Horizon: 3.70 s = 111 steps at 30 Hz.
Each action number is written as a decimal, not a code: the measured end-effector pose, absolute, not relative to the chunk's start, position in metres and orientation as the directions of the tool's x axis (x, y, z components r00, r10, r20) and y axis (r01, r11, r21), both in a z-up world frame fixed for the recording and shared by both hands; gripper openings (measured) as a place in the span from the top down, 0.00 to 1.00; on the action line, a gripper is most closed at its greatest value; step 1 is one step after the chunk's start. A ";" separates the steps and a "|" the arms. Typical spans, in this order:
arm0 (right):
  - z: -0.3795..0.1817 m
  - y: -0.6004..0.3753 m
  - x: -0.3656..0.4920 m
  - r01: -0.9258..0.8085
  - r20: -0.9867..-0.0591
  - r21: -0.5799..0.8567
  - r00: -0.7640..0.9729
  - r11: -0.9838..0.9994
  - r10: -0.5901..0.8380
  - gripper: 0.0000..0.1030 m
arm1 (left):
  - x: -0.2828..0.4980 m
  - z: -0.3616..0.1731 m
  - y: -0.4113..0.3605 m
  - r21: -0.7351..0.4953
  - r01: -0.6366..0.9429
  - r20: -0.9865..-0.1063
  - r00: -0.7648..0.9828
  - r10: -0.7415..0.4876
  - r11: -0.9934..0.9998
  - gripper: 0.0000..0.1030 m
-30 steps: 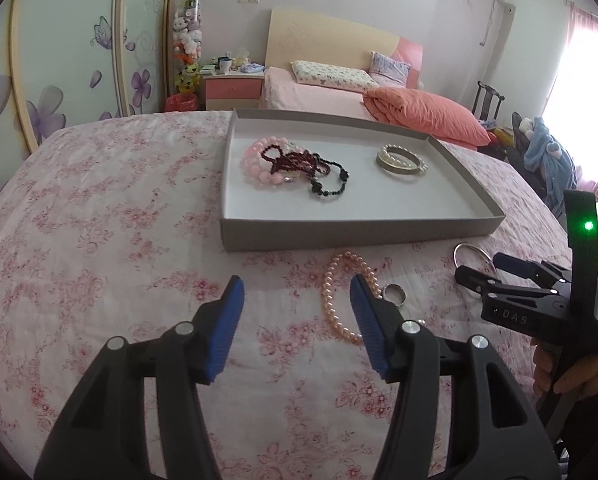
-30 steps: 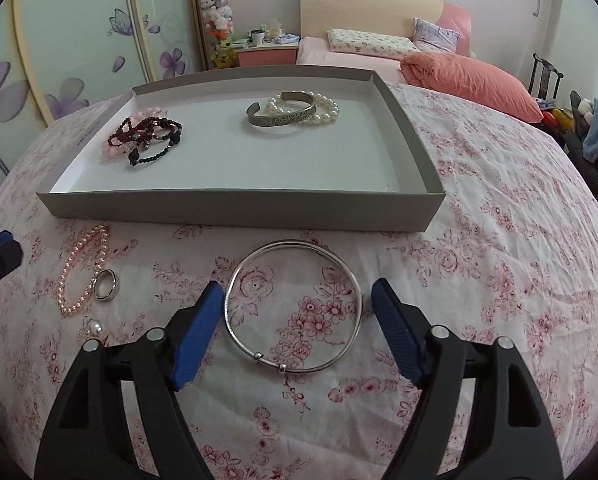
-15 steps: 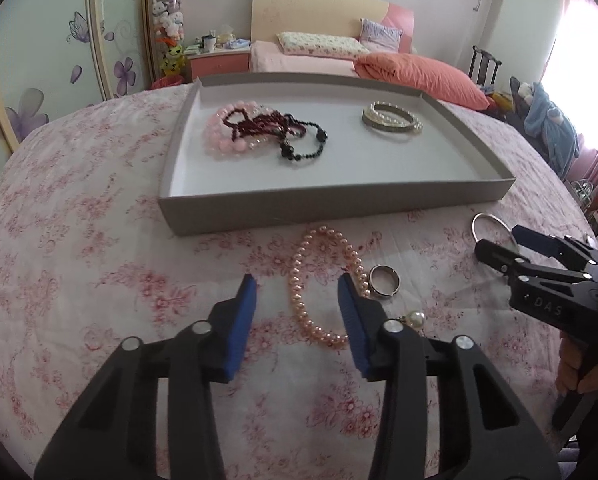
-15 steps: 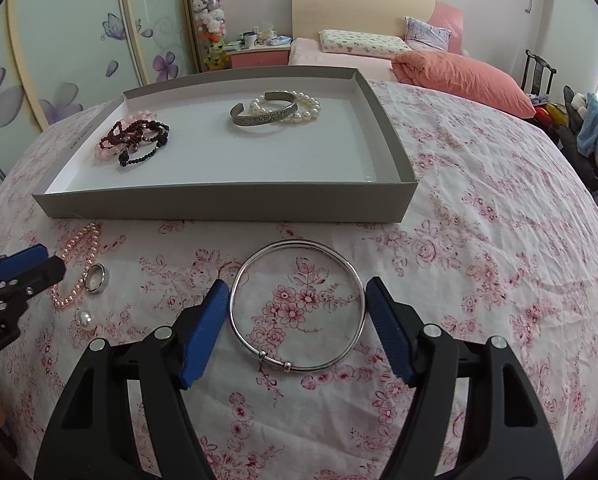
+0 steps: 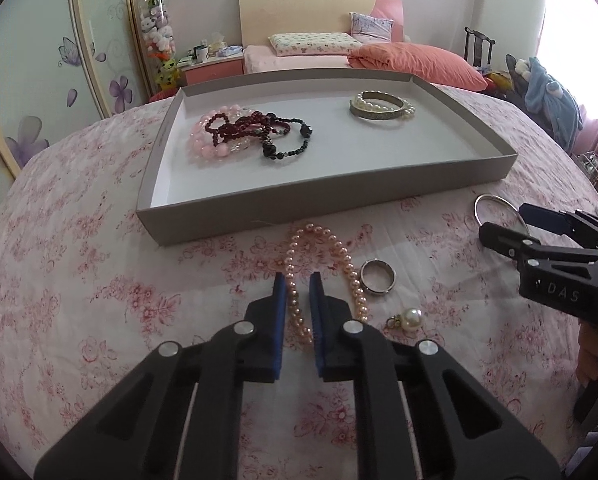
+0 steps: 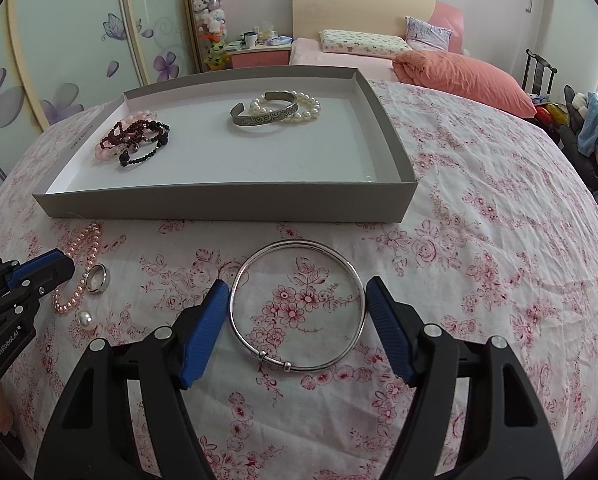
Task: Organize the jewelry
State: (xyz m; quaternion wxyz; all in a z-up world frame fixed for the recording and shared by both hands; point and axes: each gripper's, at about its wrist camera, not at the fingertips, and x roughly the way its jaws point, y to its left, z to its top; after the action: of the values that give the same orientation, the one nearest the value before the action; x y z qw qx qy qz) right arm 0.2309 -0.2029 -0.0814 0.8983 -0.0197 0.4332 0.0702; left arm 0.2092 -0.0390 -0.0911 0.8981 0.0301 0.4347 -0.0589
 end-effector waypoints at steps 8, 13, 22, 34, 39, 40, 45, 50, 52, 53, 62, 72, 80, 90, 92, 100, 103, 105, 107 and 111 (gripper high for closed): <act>-0.081 -0.203 0.231 -0.144 -0.781 0.026 0.615 0.989 0.110 0.32 | 0.213 -0.092 -0.043 0.015 0.136 -0.784 0.616 -0.072 0.991 0.87; -0.081 -0.203 0.231 -0.145 -0.781 0.027 0.614 0.989 0.111 0.32 | 0.212 -0.092 -0.037 0.000 0.128 -0.783 0.617 -0.079 0.992 0.93; -0.081 -0.199 0.227 -0.156 -0.780 0.035 0.614 0.987 0.124 0.32 | 0.203 -0.086 0.000 -0.043 0.037 -0.778 0.626 -0.057 0.998 0.94; -0.071 -0.193 0.210 -0.184 -0.752 0.078 0.635 0.980 0.179 0.32 | 0.175 -0.053 0.025 -0.162 0.027 -0.689 0.712 -0.133 0.986 0.94; -0.066 -0.190 0.205 -0.198 -0.737 0.090 0.646 0.976 0.199 0.32 | 0.170 -0.044 0.020 -0.177 0.049 -0.670 0.726 -0.157 0.983 0.94; -0.064 -0.189 0.203 -0.201 -0.733 0.092 0.649 0.975 0.203 0.32 | 0.169 -0.043 0.019 -0.179 0.053 -0.667 0.728 -0.160 0.982 0.94; -0.061 -0.188 0.201 -0.212 -0.727 0.090 0.654 0.973 0.210 0.32 | 0.168 -0.041 0.017 -0.183 0.056 -0.661 0.732 -0.165 0.981 0.94; -0.061 -0.188 0.200 -0.210 -0.725 0.092 0.656 0.973 0.210 0.32 | 0.168 -0.041 0.018 -0.183 0.054 -0.660 0.733 -0.164 0.982 0.94; -0.060 -0.188 0.197 -0.209 -0.722 0.092 0.659 0.973 0.210 0.32 | 0.168 -0.040 0.018 -0.184 0.053 -0.659 0.735 -0.163 0.981 0.94; -0.059 -0.189 0.197 -0.209 -0.720 0.093 0.661 0.974 0.211 0.32 | 0.167 -0.040 0.018 -0.186 0.051 -0.657 0.737 -0.163 0.981 0.94; -0.037 -0.193 0.188 -0.212 -0.653 0.094 0.724 0.973 0.221 0.32 | 0.161 -0.030 0.018 -0.191 0.058 -0.627 0.761 -0.167 0.980 0.94; 0.000 -0.193 0.171 -0.220 -0.507 0.075 0.831 0.973 0.227 0.32 | 0.150 -0.007 0.011 -0.182 0.071 -0.561 0.812 -0.163 0.981 0.94; 0.027 -0.197 0.161 -0.216 -0.397 0.067 0.890 0.974 0.225 0.32 | 0.145 0.009 0.005 -0.174 0.086 -0.520 0.838 -0.165 0.981 0.94; 0.043 -0.199 0.157 -0.212 -0.319 0.067 0.921 0.975 0.222 0.32 | 0.149 0.028 0.000 -0.149 0.091 -0.476 0.866 -0.152 0.985 0.94; 0.047 -0.198 0.156 -0.208 -0.297 0.061 0.930 0.976 0.217 0.32 | 0.151 0.032 0.000 -0.143 0.091 -0.465 0.873 -0.149 0.985 0.94; 0.059 -0.196 0.166 -0.198 -0.234 0.069 0.949 0.978 0.209 0.32 | 0.167 0.044 -0.010 -0.131 0.094 -0.436 0.889 -0.143 0.987 0.94; 0.061 -0.196 0.174 -0.192 -0.223 0.068 0.954 0.979 0.203 0.32 | 0.176 0.046 -0.010 -0.133 0.094 -0.430 0.892 -0.143 0.987 0.94; 0.061 -0.196 0.176 -0.188 -0.218 0.067 0.956 0.980 0.198 0.32 | 0.184 0.047 -0.010 -0.133 0.093 -0.427 0.893 -0.141 0.987 0.94; 0.062 -0.196 0.182 -0.187 -0.218 0.070 0.956 0.980 0.198 0.32 | 0.191 0.047 -0.011 -0.131 0.094 -0.426 0.893 -0.142 0.987 0.94; 0.059 -0.191 0.195 -0.184 -0.222 0.065 0.955 0.981 0.194 0.32 | 0.206 0.046 -0.012 -0.136 0.093 -0.432 0.890 -0.144 0.986 0.94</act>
State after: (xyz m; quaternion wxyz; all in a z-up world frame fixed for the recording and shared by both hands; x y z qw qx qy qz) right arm 0.1954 -0.1911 0.0587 0.9886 0.0219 0.1146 0.0955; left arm 0.2063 -0.0124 0.0463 0.9706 -0.0557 0.2262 -0.0611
